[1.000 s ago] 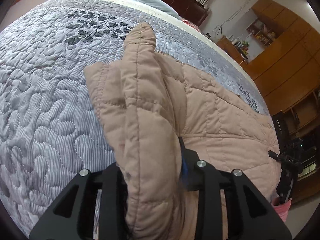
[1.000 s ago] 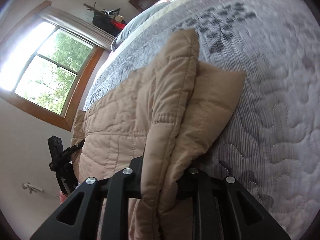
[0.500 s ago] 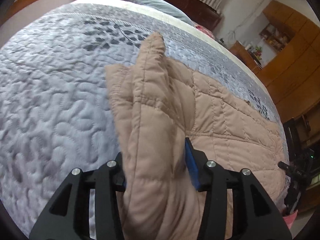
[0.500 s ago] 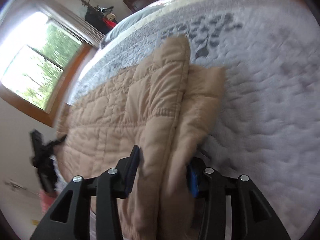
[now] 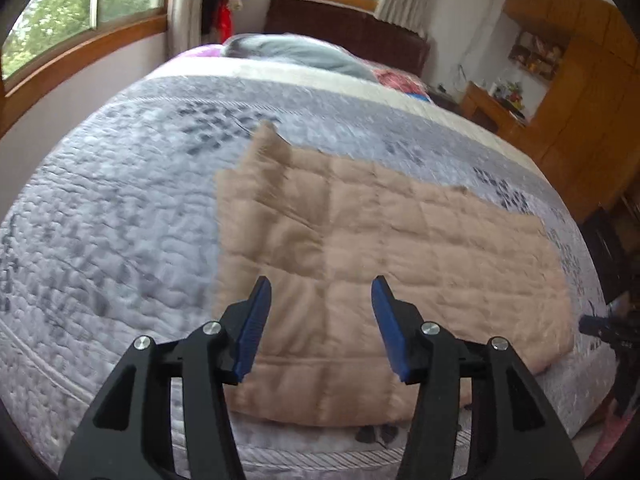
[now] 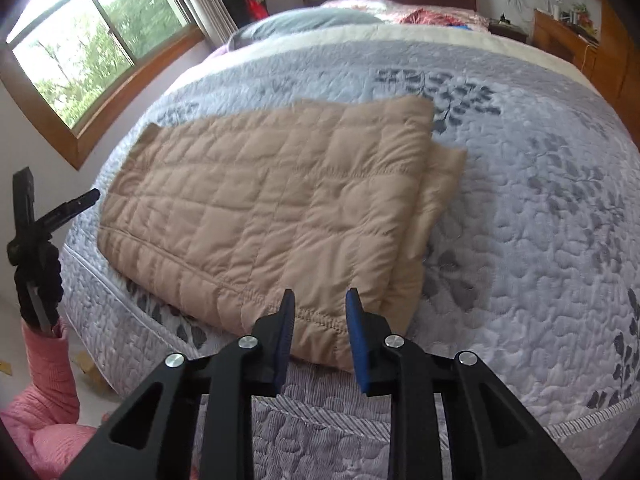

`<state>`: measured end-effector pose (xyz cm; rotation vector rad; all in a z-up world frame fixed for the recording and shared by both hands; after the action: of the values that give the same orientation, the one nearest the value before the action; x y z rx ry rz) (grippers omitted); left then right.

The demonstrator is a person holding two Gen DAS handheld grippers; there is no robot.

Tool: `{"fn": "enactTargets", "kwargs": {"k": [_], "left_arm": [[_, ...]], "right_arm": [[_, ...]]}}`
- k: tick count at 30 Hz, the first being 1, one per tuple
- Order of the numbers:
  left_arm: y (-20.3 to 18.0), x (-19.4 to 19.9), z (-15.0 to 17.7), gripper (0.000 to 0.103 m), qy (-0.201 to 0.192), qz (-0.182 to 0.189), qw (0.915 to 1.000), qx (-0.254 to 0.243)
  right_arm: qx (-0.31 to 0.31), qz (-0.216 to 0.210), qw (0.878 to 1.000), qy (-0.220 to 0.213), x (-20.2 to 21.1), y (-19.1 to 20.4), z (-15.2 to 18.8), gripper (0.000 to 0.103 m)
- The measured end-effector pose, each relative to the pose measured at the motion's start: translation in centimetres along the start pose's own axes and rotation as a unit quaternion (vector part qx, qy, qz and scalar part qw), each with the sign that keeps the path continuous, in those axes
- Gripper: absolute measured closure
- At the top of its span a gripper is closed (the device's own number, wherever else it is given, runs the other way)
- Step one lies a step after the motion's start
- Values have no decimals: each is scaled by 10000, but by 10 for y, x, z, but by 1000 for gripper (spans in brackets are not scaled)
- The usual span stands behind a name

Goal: Fold large clothes

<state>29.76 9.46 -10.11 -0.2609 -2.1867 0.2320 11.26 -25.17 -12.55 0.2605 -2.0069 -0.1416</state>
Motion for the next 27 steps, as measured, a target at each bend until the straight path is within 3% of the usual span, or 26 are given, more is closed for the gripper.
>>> {"fn": "enactTargets", "kwargs": {"k": [7, 11, 16, 20, 22, 27], "left_arm": [[1, -51, 28, 50, 419, -163, 9988, -194], [4, -58, 33, 50, 431, -100, 9989, -166], [7, -42, 32, 51, 488, 69, 9987, 154], [16, -5, 36, 49, 383, 254, 9973, 581], [25, 11, 45, 44, 333, 264, 9958, 807], [53, 21, 79, 44, 516, 288, 9867, 1517]], "right_arm": [[-270, 6, 9984, 491, -40, -16, 19, 84], [-331, -49, 9983, 486, -51, -20, 25, 85], [-323, 44, 9982, 496, -38, -18, 24, 85], [-71, 79, 9995, 304, -15, -5, 19, 82], [20, 56, 9996, 267, -7, 0, 17, 82], [118, 141, 9989, 432, -15, 2, 21, 82]]}}
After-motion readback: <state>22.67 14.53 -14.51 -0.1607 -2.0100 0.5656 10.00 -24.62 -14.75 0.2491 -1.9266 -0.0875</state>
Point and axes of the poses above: each gripper's, at about its wrist camera, not at the fingertips, and x roughly against the way its jaws point, y to its left, z to its underside, the point moved 8 cm from there along -x, roughly the way its jaws point, and after that the axes turned 4 degrees about x, right-handed, at the moved point
